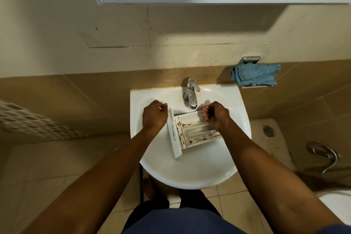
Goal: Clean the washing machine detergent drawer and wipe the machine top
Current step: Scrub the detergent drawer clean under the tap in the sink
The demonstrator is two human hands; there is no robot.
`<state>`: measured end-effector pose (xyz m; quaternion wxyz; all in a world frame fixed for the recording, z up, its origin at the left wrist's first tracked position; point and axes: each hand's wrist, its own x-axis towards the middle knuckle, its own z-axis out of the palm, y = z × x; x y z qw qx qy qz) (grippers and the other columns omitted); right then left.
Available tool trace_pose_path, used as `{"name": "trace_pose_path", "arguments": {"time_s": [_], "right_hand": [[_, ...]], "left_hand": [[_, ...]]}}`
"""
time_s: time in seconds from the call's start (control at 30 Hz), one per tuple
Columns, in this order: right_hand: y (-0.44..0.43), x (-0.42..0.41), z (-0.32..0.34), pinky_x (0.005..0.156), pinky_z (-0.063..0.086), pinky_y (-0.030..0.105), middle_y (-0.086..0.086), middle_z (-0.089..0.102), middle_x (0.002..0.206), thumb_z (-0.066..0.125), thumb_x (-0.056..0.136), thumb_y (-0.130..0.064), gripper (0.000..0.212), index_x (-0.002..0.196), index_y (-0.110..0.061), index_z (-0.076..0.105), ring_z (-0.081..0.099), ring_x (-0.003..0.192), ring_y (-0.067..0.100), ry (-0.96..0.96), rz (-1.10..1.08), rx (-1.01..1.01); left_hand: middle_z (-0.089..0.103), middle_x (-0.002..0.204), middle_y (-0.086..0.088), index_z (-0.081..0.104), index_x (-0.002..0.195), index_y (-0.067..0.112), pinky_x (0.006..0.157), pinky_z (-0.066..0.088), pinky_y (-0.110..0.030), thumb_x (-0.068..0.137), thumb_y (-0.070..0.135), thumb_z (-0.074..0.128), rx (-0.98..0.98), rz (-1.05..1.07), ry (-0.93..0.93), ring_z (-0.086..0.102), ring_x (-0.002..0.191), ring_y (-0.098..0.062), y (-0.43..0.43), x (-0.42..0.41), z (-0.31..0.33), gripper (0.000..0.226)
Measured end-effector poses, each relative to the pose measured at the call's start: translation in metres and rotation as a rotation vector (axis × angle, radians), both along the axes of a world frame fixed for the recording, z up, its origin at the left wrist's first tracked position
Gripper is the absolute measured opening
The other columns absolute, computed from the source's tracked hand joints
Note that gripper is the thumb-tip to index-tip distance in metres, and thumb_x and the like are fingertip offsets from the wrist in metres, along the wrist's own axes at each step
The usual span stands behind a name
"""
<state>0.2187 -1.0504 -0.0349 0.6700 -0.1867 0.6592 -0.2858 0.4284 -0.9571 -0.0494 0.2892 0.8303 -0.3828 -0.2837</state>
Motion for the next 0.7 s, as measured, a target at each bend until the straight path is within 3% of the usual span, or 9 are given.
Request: {"name": "trace_pose_path", "arguments": {"time_s": [0.1, 0.2, 0.33, 0.43, 0.6, 0.7], "right_hand": [[0.015, -0.006, -0.003, 0.045, 0.046, 0.025, 0.011, 0.049, 0.069, 0.047, 0.094, -0.001, 0.024, 0.071, -0.008, 0.051, 0.047, 0.053, 0.019, -0.016, 0.083, 0.011], [0.032, 0.012, -0.006, 0.070, 0.060, 0.032, 0.014, 0.058, 0.074, 0.050, 0.097, 0.000, 0.025, 0.074, -0.005, 0.058, 0.058, 0.067, 0.023, 0.018, 0.204, -0.034], [0.048, 0.045, -0.005, 0.089, 0.061, 0.045, 0.026, 0.073, 0.093, 0.057, 0.095, 0.001, 0.018, 0.093, 0.003, 0.074, 0.071, 0.084, 0.031, 0.094, 0.399, -0.184], [0.061, 0.050, -0.012, 0.090, 0.058, 0.046, 0.012, 0.077, 0.087, 0.054, 0.083, 0.004, 0.036, 0.080, -0.020, 0.080, 0.069, 0.082, 0.023, 0.209, 0.595, -0.378], [0.067, 0.032, -0.018, 0.096, 0.059, 0.050, 0.007, 0.078, 0.098, 0.052, 0.091, 0.006, 0.038, 0.092, -0.021, 0.079, 0.073, 0.099, 0.030, 0.260, 0.679, -0.425], [0.075, 0.016, -0.021, 0.090, 0.061, 0.052, -0.001, 0.079, 0.100, 0.056, 0.095, -0.003, 0.031, 0.094, -0.022, 0.081, 0.075, 0.097, 0.024, 0.309, 0.791, -0.454]], "left_hand": [[0.076, 0.094, -0.007, 0.069, 0.104, 0.013, 0.070, 0.066, -0.041, 0.100, 0.041, 0.064, 0.079, 0.048, 0.319, 0.075, 0.077, -0.022, 0.019, -0.006, -0.010, 0.028], [0.076, 0.091, -0.009, 0.065, 0.104, 0.014, 0.061, 0.065, -0.035, 0.094, 0.041, 0.073, 0.133, 0.046, 0.498, 0.076, 0.073, -0.022, 0.031, -0.015, -0.010, 0.030], [0.075, 0.091, -0.012, 0.065, 0.107, 0.015, 0.064, 0.065, -0.040, 0.087, 0.026, 0.082, 0.130, 0.066, 0.584, 0.077, 0.073, -0.024, 0.034, -0.022, -0.013, 0.029], [0.075, 0.095, -0.017, 0.065, 0.109, 0.012, 0.068, 0.066, -0.046, 0.086, 0.012, 0.078, 0.145, 0.081, 0.625, 0.077, 0.074, -0.027, 0.034, -0.024, -0.017, 0.026], [0.072, 0.098, -0.010, 0.059, 0.118, 0.017, 0.058, 0.065, -0.040, 0.085, 0.027, 0.082, 0.228, 0.107, 0.612, 0.075, 0.079, -0.024, 0.039, -0.034, -0.021, 0.041], [0.068, 0.108, -0.009, 0.055, 0.125, 0.020, 0.054, 0.063, -0.039, 0.079, 0.030, 0.087, 0.274, 0.059, 0.628, 0.073, 0.089, -0.025, 0.043, -0.036, -0.021, 0.057]]}}
